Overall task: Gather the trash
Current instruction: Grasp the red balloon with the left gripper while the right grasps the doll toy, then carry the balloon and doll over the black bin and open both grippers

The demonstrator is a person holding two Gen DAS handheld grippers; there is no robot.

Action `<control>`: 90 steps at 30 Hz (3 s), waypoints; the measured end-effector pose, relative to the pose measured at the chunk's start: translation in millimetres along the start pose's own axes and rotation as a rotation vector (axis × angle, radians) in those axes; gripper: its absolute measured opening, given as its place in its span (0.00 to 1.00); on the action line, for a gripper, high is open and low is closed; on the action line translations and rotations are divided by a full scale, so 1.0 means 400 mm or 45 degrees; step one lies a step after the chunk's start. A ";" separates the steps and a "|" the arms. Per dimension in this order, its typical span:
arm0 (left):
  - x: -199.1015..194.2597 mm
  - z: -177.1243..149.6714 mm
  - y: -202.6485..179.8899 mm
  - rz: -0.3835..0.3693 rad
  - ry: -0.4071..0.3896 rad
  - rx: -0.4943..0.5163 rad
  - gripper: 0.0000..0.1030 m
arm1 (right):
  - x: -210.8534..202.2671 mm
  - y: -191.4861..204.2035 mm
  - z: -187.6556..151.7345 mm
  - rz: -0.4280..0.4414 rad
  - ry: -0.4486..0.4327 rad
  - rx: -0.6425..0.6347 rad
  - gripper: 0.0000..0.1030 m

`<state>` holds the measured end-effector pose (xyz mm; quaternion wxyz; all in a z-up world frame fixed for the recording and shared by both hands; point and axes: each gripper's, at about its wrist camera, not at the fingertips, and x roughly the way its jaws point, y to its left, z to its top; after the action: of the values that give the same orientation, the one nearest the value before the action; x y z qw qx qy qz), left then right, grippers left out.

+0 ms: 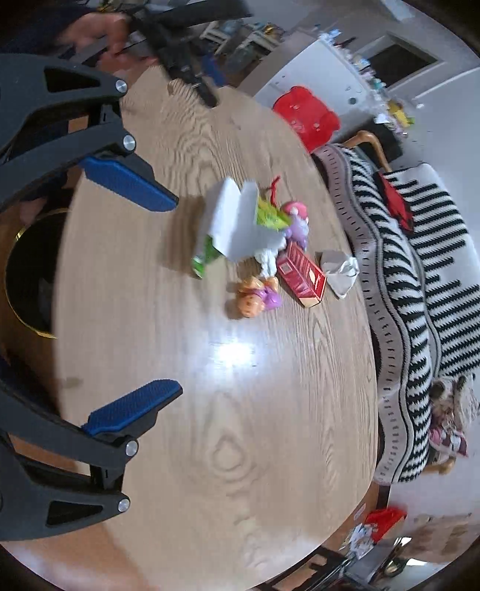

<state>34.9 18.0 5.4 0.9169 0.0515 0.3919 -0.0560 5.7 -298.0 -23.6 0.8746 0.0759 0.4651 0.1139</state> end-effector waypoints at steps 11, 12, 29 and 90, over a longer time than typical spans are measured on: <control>0.295 0.115 -0.018 -0.184 0.097 0.252 0.84 | 0.227 -0.058 0.076 -0.081 0.100 -0.222 0.87; 0.314 0.120 -0.021 -0.195 0.101 0.278 0.84 | 0.244 -0.058 0.080 -0.089 0.110 -0.240 0.87; 0.428 0.152 -0.067 -0.291 0.131 0.426 0.46 | 0.324 0.012 0.151 -0.034 0.097 -0.376 0.54; -0.180 -0.459 -0.228 -0.345 0.201 0.037 0.11 | -0.075 0.201 -0.460 0.145 0.087 -0.194 0.27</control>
<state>-158.3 -42.1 -73.4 0.8664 0.0158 0.4652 -0.1808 -173.8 -223.6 -82.8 0.8536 0.0316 0.4796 0.2011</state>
